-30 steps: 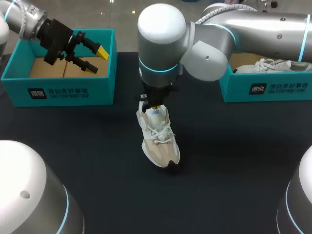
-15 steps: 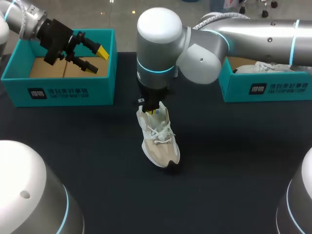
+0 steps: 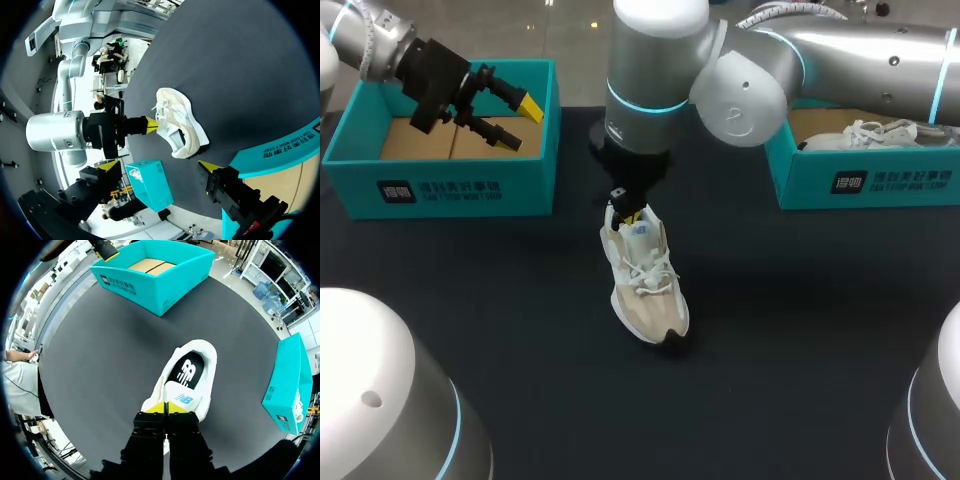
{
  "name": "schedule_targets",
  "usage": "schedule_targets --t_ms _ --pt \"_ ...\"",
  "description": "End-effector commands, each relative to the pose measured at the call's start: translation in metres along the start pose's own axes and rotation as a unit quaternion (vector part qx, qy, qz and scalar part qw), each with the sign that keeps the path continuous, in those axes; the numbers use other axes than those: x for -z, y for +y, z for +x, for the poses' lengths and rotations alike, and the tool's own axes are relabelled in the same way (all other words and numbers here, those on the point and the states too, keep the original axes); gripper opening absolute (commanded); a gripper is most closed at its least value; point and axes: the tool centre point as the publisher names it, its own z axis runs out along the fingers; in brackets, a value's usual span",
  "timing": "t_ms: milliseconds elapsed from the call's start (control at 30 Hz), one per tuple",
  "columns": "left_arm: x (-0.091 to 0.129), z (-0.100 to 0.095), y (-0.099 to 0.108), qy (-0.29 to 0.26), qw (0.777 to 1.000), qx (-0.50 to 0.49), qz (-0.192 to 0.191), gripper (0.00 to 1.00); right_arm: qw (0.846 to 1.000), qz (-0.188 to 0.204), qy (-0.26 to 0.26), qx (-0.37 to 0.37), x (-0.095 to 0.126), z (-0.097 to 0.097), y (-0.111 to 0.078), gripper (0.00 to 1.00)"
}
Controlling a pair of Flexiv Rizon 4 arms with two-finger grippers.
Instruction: Take the shoe out of the shoebox, open the shoe tongue, remove and reinsert the insole, then place the shoe into the shoebox
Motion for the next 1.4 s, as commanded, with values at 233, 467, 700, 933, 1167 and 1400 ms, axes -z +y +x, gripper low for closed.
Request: schedule_targets --t_ms 233,467,700,933,1167,1400 --pt "0.000 0.000 0.000 0.002 1.000 0.000 0.000 1.00 0.960 -0.088 -0.003 0.264 0.006 -0.002 0.005 0.00" --pt "0.000 0.000 0.000 0.002 1.000 0.000 0.000 1.00 0.884 -0.085 0.024 0.458 0.018 -0.016 0.005 0.00" --pt "0.000 0.000 0.000 0.002 1.000 0.000 0.000 1.00 0.884 -0.085 0.024 0.458 0.018 -0.016 0.005 0.00" --pt "0.000 0.000 0.000 0.002 1.000 0.000 0.000 1.00 0.865 -0.085 -0.004 0.495 0.012 -0.028 0.012 0.00" --pt "0.000 0.000 0.000 0.002 1.000 0.000 0.000 1.00 0.857 -0.073 -0.024 0.510 0.009 -0.045 0.023 0.00" --pt "0.000 0.000 0.000 0.002 1.000 0.000 0.000 1.00 0.857 -0.063 -0.004 0.511 0.002 -0.047 0.043 0.00"
